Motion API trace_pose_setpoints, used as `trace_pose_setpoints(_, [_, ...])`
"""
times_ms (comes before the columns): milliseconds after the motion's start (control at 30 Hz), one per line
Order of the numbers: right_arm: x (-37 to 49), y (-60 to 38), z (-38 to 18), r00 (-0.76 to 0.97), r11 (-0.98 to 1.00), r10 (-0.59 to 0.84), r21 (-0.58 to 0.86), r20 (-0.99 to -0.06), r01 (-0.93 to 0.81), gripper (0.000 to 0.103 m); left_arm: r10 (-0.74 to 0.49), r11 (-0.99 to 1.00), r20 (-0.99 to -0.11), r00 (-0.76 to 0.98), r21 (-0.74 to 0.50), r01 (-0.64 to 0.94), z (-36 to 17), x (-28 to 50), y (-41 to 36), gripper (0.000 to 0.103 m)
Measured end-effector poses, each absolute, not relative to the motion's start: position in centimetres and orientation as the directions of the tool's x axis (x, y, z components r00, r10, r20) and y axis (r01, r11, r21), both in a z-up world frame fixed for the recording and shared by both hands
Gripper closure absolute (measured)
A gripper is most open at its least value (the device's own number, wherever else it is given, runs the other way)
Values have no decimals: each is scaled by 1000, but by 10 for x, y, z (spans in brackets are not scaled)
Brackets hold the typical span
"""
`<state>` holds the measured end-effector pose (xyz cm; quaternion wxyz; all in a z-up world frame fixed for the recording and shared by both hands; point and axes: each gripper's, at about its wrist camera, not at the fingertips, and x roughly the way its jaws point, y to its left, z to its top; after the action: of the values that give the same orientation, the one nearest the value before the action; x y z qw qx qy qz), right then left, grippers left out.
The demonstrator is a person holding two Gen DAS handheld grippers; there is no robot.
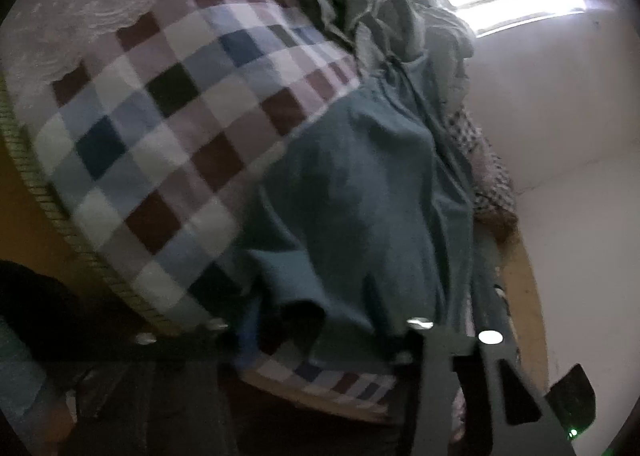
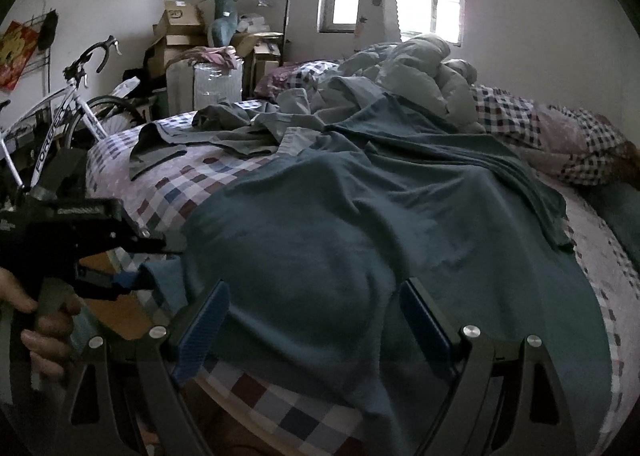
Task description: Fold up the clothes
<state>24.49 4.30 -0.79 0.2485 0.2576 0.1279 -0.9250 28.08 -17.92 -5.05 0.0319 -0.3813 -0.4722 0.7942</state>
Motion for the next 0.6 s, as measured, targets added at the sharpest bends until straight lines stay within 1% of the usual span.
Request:
trace_pose_setpoints(67, [247, 40, -9, -743, -836, -393, -127, -542, 534, 13, 404, -556, -594, -696, -763, 329, -54, 283, -179, 68])
trace_pose_setpoints(100, [248, 38, -10, -742, -831, -393, -135, -543, 539, 13, 394, -568, -609, -688, -750, 338, -54, 285, -179, 77])
trace_pose_setpoints(167, [250, 35, -12, -739, -822, -395, -151, -546, 550, 13, 381, -582, -624, -682, -735, 348, -54, 288, -180, 80])
trace_pose_setpoints(200, [251, 34, -12, -738, -818, -395, -156, -546, 554, 13, 378, -584, -626, -683, -733, 349, -53, 290, -181, 89])
trace_pose_setpoints(233, [252, 32, -13, -737, -814, -396, -163, -547, 558, 13, 370, -589, -628, -685, -728, 350, -51, 293, -181, 93])
trace_pose_setpoints(300, [254, 29, -14, -736, -805, -397, -177, -549, 566, 13, 363, -588, -620, -695, -732, 346, -46, 299, -183, 94])
trace_pose_setpoints(333, [256, 27, -15, -736, -799, -398, -186, -548, 571, 13, 366, -581, -608, -704, -741, 338, -43, 301, -184, 96])
trace_pose_setpoints(467, [266, 16, -18, -735, -764, -409, -237, -542, 600, 13, 375, -564, -554, -743, -773, 292, -29, 308, -187, 98])
trace_pose_setpoints(600, [287, -4, -26, -742, -689, -421, -348, -521, 636, 13, 380, -588, -518, -766, -775, 231, -11, 313, -186, 98])
